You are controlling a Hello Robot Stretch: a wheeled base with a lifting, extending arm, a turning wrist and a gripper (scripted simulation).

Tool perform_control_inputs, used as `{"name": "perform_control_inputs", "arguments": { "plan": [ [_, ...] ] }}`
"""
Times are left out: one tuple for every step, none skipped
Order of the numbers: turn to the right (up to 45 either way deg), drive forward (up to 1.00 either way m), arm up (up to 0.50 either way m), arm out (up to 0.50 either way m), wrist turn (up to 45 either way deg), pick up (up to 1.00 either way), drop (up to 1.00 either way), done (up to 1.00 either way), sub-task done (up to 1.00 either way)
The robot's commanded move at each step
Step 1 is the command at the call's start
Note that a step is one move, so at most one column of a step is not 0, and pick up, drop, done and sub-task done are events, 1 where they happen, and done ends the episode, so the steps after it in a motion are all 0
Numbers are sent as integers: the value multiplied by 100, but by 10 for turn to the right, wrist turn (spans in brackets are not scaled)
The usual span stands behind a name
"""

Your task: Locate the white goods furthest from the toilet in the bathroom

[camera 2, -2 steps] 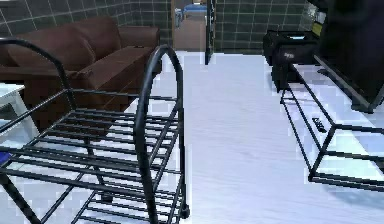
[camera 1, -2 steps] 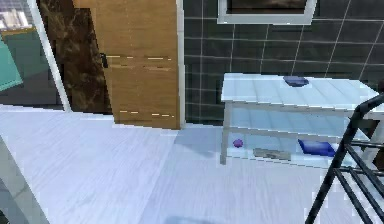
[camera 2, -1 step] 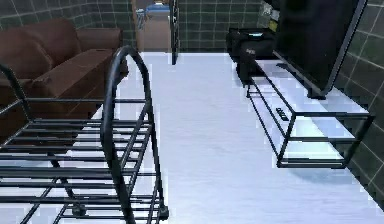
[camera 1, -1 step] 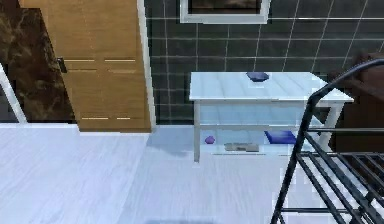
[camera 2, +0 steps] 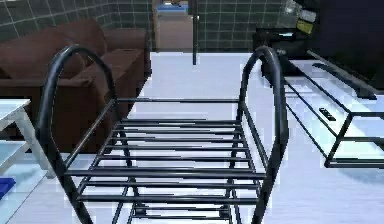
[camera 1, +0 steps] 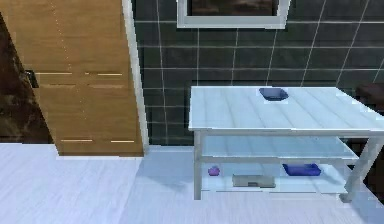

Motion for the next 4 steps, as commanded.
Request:
{"name": "perform_control_inputs", "arguments": {
  "plan": [
    [-240, 0, 0, 0, 0, 0, 0, 0, 0],
    [0, 35, 0, 0, 0, 0, 0, 0, 0],
    [-360, 0, 0, 0, 0, 0, 0, 0, 0],
    [0, 100, 0, 0, 0, 0, 0, 0, 0]
  ]
}}
